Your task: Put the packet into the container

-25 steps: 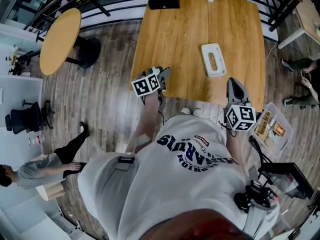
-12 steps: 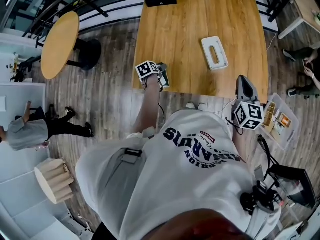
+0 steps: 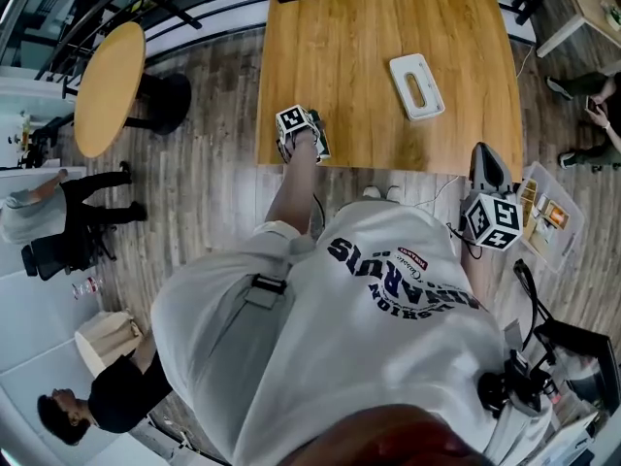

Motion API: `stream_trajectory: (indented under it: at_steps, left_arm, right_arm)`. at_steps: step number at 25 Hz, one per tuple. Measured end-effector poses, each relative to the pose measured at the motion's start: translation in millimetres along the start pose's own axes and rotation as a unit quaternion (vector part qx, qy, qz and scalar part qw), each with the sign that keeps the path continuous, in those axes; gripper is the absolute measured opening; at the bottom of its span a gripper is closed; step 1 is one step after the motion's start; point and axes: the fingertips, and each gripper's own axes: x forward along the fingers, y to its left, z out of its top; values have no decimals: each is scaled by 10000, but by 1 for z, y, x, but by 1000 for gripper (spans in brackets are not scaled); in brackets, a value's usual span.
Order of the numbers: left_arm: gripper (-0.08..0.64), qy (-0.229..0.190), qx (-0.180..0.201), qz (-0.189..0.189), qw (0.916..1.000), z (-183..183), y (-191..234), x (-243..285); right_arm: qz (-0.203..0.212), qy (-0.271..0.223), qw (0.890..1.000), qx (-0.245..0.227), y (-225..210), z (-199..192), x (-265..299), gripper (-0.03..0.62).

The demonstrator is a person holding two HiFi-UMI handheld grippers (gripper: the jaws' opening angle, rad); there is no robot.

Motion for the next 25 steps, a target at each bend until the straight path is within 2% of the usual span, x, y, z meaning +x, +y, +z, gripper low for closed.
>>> stream_trajectory:
  at_steps: [7,10,11,12,14,18,25]
  left_arm:
    - [594,83,183,52,9998,-6,4,9]
    - [594,138,265,-214,9993,-10,-6,18]
    - [416,140,246,-402,9988,-10,-11,20]
    - [290,136,194,-563,9981,-9,-14,22]
    - [287,165,210,-647,9975,-9,-16,21]
    - [287,186,535,-531,9970,-8,-17,22]
    - [287,171,527,-541,9970,-12,-16,22]
  right_arm:
    - [84,145,9998,-55,14,-6,-2,8]
    - [170,141,9997,-130,15,-2,4,8]
    - [181,128,9997,-130,15,0,6,8]
    - [192,117,9997,-126,15,1,7,8]
    - [238,103,9996,-134,18,3,9,8]
    - [335,77,9993,-179,24,5,13,8]
    - [376,79,9991,-182,23,3,12,8]
